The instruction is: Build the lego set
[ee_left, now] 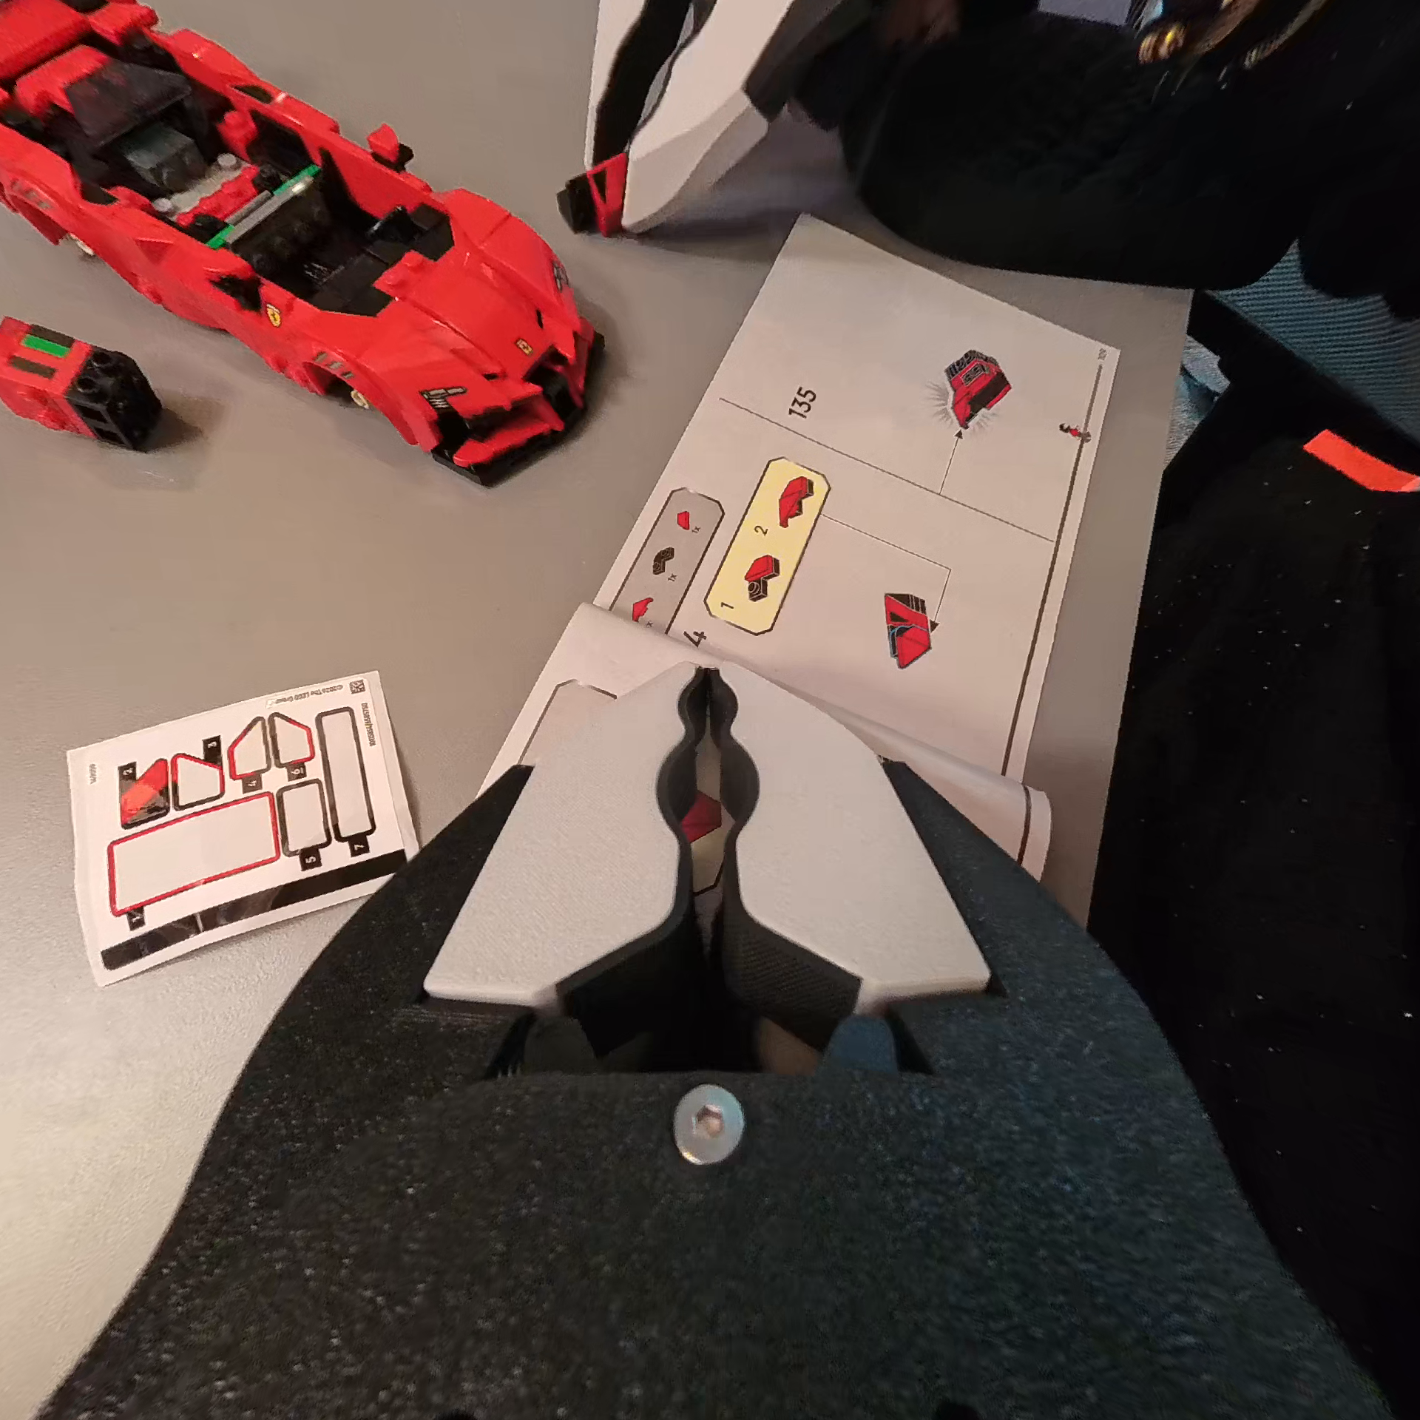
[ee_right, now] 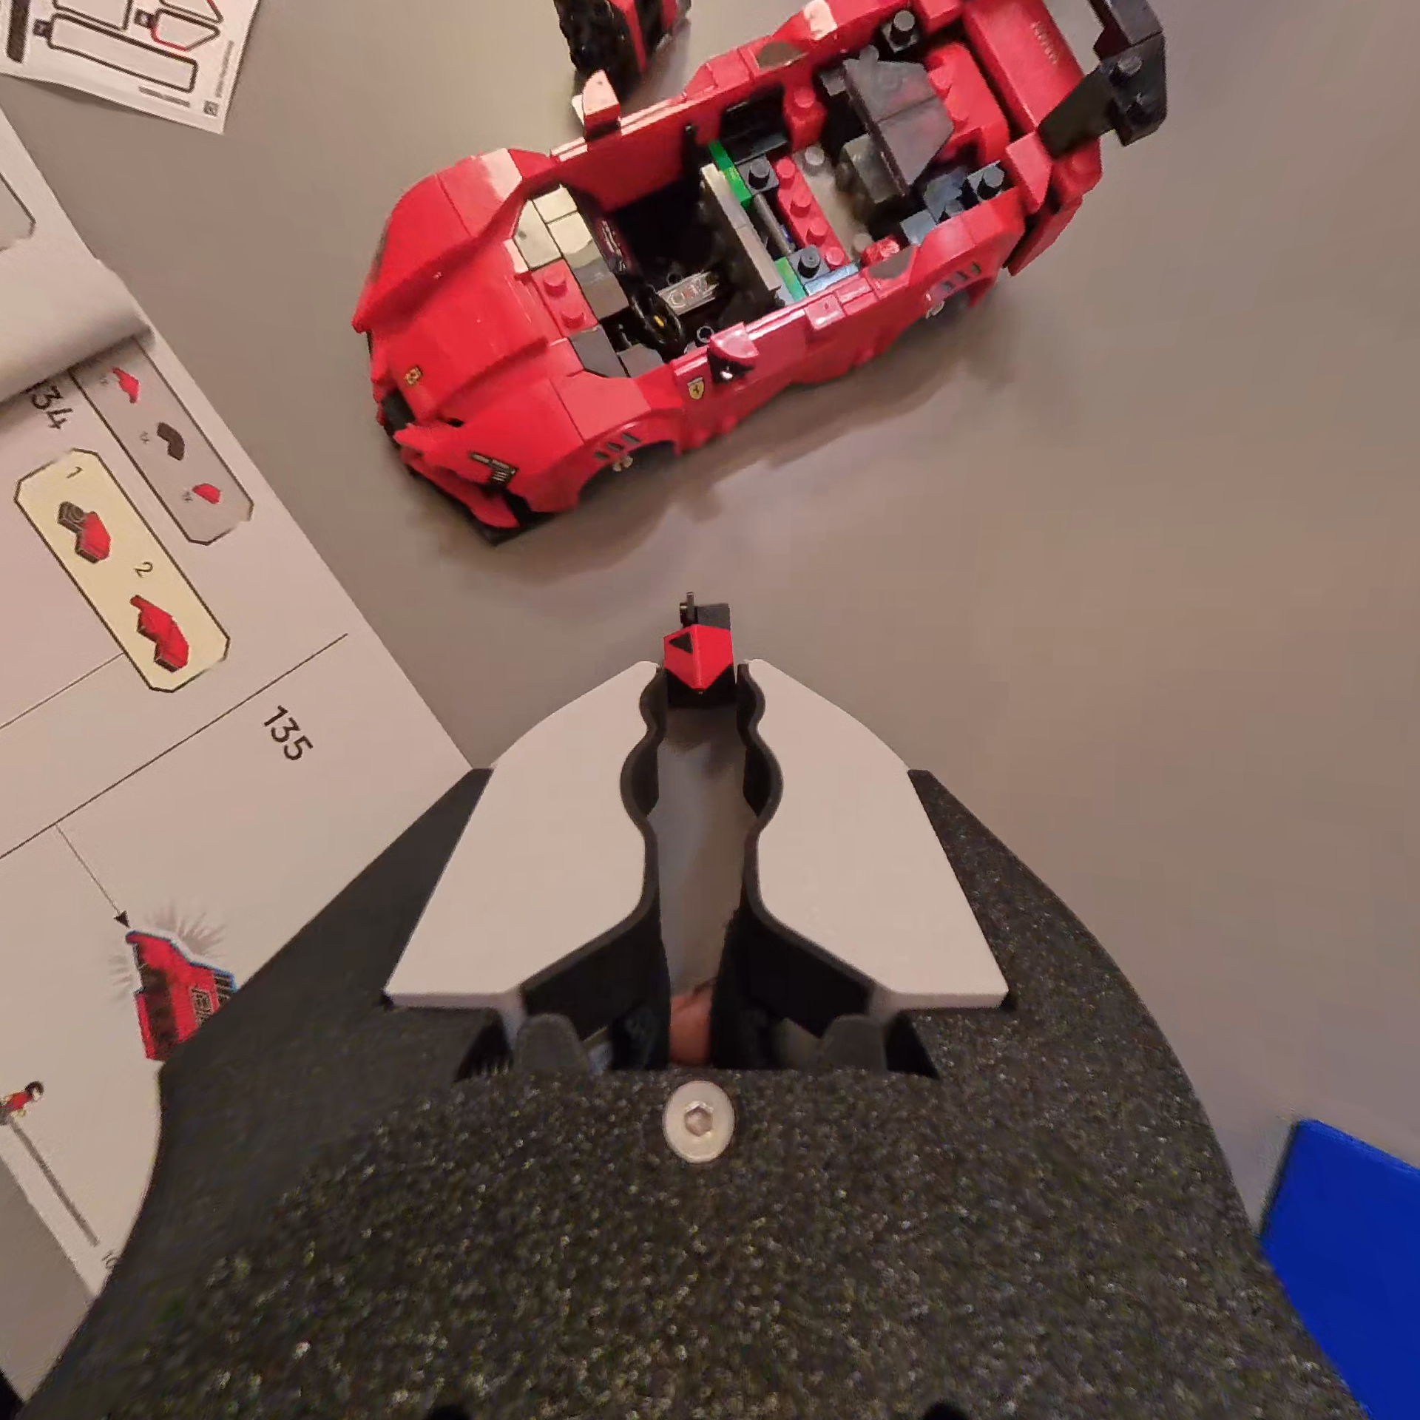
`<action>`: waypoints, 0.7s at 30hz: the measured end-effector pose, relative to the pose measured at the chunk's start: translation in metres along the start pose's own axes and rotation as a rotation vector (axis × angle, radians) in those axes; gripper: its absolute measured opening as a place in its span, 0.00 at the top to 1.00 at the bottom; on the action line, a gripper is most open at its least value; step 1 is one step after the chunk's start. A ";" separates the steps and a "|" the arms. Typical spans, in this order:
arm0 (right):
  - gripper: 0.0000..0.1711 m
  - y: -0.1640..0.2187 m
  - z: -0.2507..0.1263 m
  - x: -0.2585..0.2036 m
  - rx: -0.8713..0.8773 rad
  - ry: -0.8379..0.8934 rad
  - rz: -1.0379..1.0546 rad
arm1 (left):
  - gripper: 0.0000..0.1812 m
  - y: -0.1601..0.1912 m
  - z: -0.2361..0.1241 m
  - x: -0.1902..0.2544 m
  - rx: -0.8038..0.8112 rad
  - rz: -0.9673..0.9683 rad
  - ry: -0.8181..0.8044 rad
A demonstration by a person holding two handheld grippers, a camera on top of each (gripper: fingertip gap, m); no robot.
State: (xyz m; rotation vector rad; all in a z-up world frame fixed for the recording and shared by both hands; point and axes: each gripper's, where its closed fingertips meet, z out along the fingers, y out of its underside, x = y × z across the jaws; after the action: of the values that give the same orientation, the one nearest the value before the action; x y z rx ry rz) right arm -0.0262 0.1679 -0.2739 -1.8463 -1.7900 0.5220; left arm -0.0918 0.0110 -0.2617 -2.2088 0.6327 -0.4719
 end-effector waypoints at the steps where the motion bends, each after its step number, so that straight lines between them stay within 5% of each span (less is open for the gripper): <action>1: 0.90 0.001 0.001 0.000 -0.002 0.000 -0.001 | 1.00 0.000 0.000 0.000 0.001 -0.003 0.002; 8: 0.72 -0.017 -0.023 0.003 0.123 0.041 -0.009 | 1.00 0.000 0.000 0.000 0.001 -0.006 0.005; 13: 0.66 -0.047 -0.097 0.001 0.407 0.088 0.017 | 1.00 0.001 0.000 0.000 -0.002 -0.010 0.006; 18: 0.70 0.020 -0.203 0.042 0.207 0.328 -0.005 | 1.00 0.000 0.000 0.000 0.003 -0.004 0.004; 21: 0.74 0.085 -0.250 0.063 0.051 0.305 0.131 | 0.99 0.000 -0.001 0.001 0.003 -0.057 0.060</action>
State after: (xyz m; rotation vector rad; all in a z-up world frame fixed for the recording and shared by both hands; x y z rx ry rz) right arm 0.1949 0.2068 -0.1212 -1.9010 -1.4506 0.3091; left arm -0.0915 0.0095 -0.2608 -2.2213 0.6015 -0.5699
